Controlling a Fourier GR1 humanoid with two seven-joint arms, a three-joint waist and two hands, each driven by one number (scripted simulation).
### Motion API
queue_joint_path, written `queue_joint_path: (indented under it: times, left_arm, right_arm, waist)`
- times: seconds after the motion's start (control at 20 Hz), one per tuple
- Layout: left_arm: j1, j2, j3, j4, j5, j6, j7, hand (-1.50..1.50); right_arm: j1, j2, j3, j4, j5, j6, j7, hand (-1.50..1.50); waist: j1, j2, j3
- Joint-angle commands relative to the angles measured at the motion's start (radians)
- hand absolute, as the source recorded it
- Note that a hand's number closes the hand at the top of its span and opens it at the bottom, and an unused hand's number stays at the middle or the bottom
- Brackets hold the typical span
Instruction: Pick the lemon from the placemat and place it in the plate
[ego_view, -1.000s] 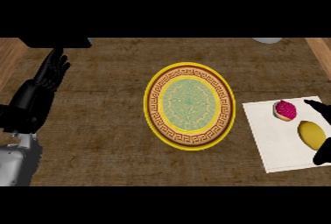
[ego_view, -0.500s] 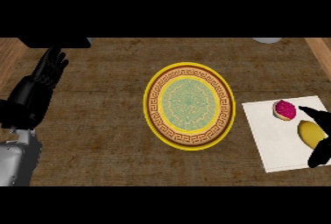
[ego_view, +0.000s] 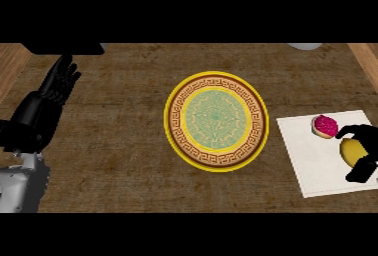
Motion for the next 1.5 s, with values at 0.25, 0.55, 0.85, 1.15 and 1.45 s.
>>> queue_joint_path:
  times: [0.25,0.55,0.85,1.15,1.45]
  left_arm:
    - [0.076,0.023,0.058,-0.001,0.003,0.009,-0.009,0.00]
    - [0.038,0.014,0.046,-0.050,0.001,0.019,0.024,0.00]
    - [0.000,0.038,0.059,0.002,0.022,-0.019,0.031,0.00]
    - [0.055,0.013,0.026,-0.049,0.007,-0.022,0.011,0.00]
    - [0.062,-0.001,0.009,-0.039,-0.008,-0.035,-0.044,0.00]
  right_arm:
    - [0.390,0.050,-0.144,-0.206,-0.020,-0.239,0.239,1.50]
    - [0.674,0.104,-0.111,-0.647,0.108,-0.410,0.394,1.50]
    - [0.847,0.142,-0.075,-1.093,0.120,-0.383,0.454,1.50]
    - [0.824,0.215,0.063,-1.376,0.179,-0.427,0.436,1.50]
    - [0.672,0.276,0.195,-1.478,0.226,-0.360,0.525,1.50]
  waist:
    - [-0.107,-0.023,-0.002]
    - [-0.073,-0.015,-0.002]
    - [-0.050,-0.007,0.000]
    - [-0.017,-0.008,0.001]
    - [0.007,-0.001,0.001]
